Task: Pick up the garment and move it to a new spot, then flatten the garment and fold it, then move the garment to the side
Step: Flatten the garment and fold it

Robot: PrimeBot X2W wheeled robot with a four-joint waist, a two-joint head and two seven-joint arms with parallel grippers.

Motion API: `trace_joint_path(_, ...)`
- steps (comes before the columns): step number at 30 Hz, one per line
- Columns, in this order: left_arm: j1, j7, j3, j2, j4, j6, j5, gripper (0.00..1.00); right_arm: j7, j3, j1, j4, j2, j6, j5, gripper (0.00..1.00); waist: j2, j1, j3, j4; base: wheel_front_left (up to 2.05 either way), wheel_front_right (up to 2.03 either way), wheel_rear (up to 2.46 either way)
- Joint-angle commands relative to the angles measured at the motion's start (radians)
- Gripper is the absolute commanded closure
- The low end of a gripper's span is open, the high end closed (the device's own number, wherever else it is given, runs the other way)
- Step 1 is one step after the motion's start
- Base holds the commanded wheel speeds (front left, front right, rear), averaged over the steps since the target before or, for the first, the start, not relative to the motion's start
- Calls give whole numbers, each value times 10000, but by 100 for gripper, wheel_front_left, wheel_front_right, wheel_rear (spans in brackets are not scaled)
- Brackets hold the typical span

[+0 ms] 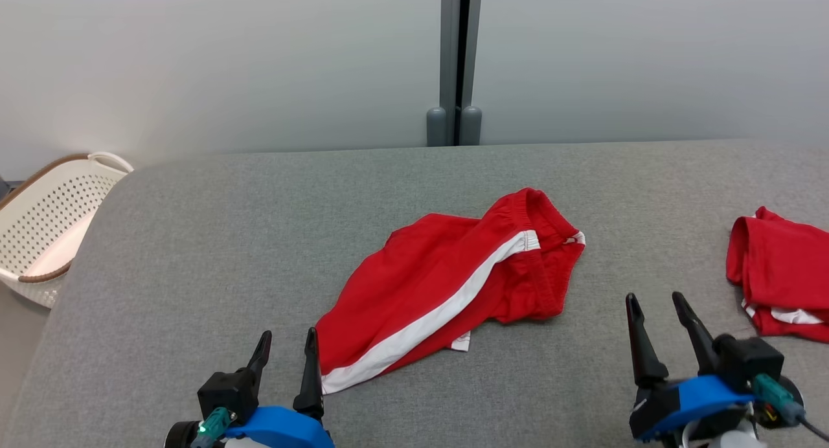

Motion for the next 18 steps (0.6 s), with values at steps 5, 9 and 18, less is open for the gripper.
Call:
trace_joint_path(5, -86, -48, -25, -69, -158, -95, 175, 0, 689, -204, -1309, 424, -126, 2, -624, 0, -1, 0, 264, 308, 0, 0, 0)
trace_joint_path(9, -166, -48, -111, -116, -221, -147, 244, 0, 1370, -35, -2158, 851, -432, 2, -628, 0, -1, 0, 519, 578, 0, 0, 0)
trace_joint_path(18, -462, -48, -249, -237, -188, -211, 388, 0, 3249, 1694, -4267, 2923, -1632, 2, 769, 0, -1, 0, 1247, 1605, 0, 0, 0)
